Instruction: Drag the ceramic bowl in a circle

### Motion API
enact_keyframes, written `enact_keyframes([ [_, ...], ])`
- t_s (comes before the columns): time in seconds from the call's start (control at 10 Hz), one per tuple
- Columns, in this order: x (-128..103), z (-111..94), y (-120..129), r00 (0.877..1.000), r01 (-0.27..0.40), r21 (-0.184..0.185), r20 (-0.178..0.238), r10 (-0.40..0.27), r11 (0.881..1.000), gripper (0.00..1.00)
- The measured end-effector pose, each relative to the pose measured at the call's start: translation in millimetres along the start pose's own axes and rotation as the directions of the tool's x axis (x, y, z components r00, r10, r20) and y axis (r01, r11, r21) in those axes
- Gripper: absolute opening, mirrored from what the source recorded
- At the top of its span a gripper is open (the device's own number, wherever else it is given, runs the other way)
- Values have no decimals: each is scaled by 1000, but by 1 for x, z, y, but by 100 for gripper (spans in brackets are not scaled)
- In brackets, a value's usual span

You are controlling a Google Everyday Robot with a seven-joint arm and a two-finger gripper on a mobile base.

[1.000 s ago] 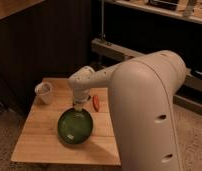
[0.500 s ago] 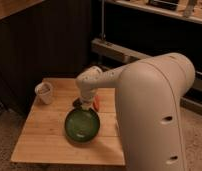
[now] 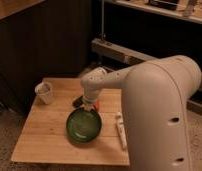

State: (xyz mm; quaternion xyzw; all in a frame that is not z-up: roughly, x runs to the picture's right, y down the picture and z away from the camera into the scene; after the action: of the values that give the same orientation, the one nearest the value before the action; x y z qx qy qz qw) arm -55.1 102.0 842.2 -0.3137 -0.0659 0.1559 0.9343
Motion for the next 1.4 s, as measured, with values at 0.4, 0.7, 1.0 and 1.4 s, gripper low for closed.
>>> enact_keyframes([
  [0.4, 40, -12, -9, 994, -104, 25, 36, 103, 994, 0],
  [0.7, 93, -23, -1, 988, -140, 27, 64, 138, 990, 0],
  [1.0, 135, -34, 18, 989, -127, 37, 79, 124, 991, 0],
  [1.4, 160, -35, 79, 980, 197, 28, 35, -198, 980, 0],
])
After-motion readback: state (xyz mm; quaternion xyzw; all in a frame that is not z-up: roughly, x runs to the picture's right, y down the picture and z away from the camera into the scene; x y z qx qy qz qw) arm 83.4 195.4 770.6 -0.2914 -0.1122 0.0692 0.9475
